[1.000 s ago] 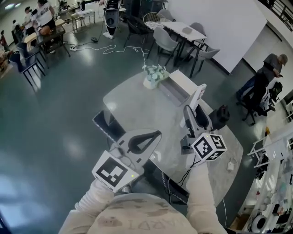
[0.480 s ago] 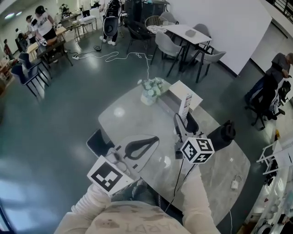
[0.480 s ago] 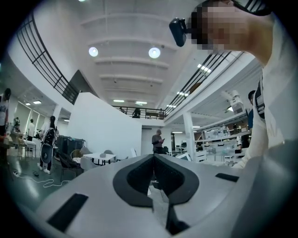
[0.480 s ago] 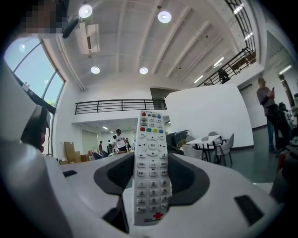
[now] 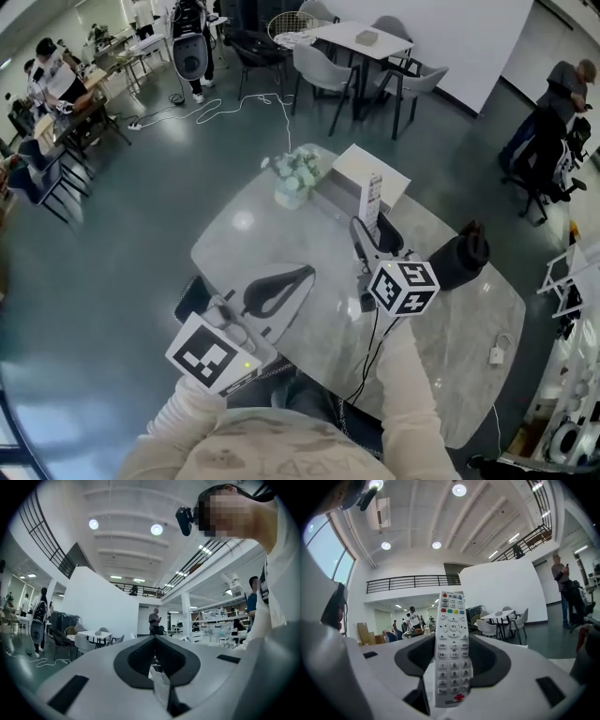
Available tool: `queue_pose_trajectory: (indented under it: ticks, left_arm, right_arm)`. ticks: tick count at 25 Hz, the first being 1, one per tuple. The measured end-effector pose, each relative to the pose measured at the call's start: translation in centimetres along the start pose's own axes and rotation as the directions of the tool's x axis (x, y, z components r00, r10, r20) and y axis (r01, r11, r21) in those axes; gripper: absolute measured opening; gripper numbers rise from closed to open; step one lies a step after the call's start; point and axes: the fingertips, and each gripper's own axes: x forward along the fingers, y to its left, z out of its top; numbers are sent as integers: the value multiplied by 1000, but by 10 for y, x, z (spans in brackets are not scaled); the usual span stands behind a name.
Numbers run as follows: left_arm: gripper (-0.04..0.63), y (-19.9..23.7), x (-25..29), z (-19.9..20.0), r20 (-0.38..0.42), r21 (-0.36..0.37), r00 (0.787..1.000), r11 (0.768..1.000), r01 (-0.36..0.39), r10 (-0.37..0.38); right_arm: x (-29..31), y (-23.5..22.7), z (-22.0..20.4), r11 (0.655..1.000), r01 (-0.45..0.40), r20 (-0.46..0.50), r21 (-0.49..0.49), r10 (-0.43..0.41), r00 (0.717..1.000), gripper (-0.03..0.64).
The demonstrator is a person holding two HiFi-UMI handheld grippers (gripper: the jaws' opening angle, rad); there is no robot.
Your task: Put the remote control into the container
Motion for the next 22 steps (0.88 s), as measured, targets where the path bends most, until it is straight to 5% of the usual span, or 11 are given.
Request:
queue_pose_trajectory:
  ticks: [12, 22]
  left_arm:
    - [14, 71, -27, 5, 9, -35, 992, 992, 125, -125]
    - [14, 114, -23, 3, 34, -53, 992, 991, 126, -124]
  right_arm:
    - [65, 6, 24, 985, 145, -30, -96, -149, 988, 225]
    - [116, -21, 2, 970, 177, -151, -166, -202, 968, 225]
